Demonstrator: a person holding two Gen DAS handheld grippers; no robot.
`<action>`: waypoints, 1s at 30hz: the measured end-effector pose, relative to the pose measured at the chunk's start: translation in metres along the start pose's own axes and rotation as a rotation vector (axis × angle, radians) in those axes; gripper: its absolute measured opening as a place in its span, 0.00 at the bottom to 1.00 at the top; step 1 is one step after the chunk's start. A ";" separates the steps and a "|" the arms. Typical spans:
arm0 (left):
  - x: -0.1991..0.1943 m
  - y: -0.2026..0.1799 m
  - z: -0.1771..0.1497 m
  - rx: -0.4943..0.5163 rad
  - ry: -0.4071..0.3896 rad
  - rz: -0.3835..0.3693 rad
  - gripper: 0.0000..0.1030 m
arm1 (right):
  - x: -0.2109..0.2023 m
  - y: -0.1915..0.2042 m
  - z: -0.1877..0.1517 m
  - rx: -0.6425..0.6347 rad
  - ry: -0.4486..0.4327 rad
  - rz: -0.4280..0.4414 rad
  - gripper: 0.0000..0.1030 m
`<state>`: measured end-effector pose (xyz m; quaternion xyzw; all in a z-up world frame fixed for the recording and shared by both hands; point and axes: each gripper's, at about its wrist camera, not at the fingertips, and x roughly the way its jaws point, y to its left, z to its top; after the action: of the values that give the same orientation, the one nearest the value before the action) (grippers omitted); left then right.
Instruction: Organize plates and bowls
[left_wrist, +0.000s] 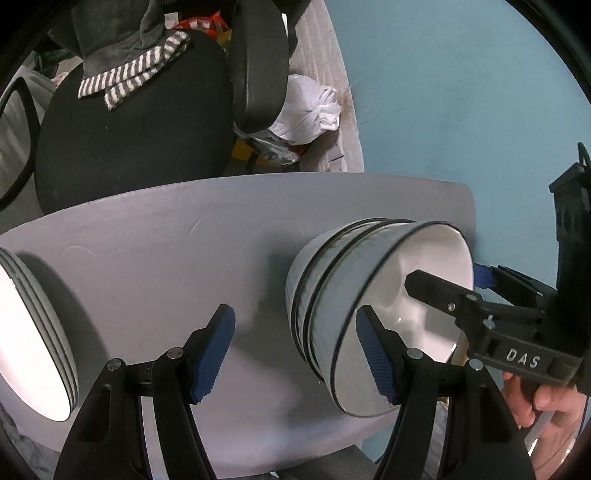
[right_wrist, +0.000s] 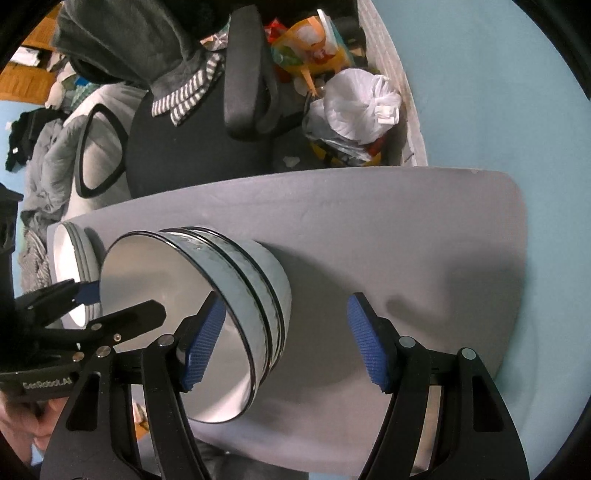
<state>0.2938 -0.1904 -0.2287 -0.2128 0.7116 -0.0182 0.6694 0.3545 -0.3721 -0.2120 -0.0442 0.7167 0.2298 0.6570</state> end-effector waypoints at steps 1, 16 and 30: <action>0.002 0.000 0.001 -0.003 0.003 0.001 0.67 | 0.001 0.001 0.001 -0.006 0.003 -0.001 0.67; 0.018 -0.002 0.006 -0.006 0.032 -0.047 0.59 | 0.011 0.000 0.003 -0.044 0.006 0.028 0.54; 0.025 0.001 0.004 -0.062 0.039 -0.138 0.52 | 0.016 -0.013 0.001 0.021 -0.022 0.121 0.54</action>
<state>0.2970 -0.1966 -0.2528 -0.2816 0.7082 -0.0466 0.6457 0.3576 -0.3795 -0.2306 0.0087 0.7132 0.2618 0.6502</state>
